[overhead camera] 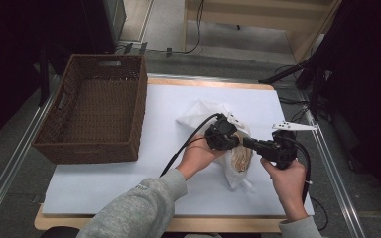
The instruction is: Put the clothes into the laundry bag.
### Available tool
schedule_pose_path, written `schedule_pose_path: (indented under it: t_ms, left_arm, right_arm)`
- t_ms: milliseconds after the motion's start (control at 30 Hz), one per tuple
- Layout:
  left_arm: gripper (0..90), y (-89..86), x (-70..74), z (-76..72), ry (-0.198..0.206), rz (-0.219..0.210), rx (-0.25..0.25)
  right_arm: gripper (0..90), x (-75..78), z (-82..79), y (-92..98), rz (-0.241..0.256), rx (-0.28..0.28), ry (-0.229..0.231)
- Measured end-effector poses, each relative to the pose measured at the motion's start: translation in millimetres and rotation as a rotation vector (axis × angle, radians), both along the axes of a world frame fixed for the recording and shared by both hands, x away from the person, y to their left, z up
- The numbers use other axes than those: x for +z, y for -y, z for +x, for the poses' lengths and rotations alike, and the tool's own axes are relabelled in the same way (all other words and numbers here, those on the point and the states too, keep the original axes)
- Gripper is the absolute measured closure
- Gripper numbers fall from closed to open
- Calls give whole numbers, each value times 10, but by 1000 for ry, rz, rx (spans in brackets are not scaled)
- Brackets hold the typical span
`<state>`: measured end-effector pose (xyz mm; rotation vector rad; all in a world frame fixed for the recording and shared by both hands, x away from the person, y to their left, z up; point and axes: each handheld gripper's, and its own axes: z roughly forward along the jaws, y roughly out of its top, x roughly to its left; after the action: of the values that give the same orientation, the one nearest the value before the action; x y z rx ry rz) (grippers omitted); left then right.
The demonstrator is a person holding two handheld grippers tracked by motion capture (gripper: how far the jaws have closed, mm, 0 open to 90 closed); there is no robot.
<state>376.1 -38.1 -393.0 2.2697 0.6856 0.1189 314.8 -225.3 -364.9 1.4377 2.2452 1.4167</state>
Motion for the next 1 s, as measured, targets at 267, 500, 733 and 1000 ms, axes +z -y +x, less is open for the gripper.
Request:
schedule_pose_path:
  t_ms: [267,500,733,1000]
  left_arm:
    - [900,81,-191,150,-14,13,29]
    - [900,113,-206,282,-21,42,77]
    - [849,-166,-5,64,-21,24,32]
    - [770,-489,34,-49,-12,35,55]
  right_arm:
    - [887,-9,-36,23,4,-24,2]
    - [888,-8,-45,55,25,-33,-1]
    - [887,-67,-18,16,-4,-25,-13]
    - [887,-73,-3,-15,-20,-14,-18]
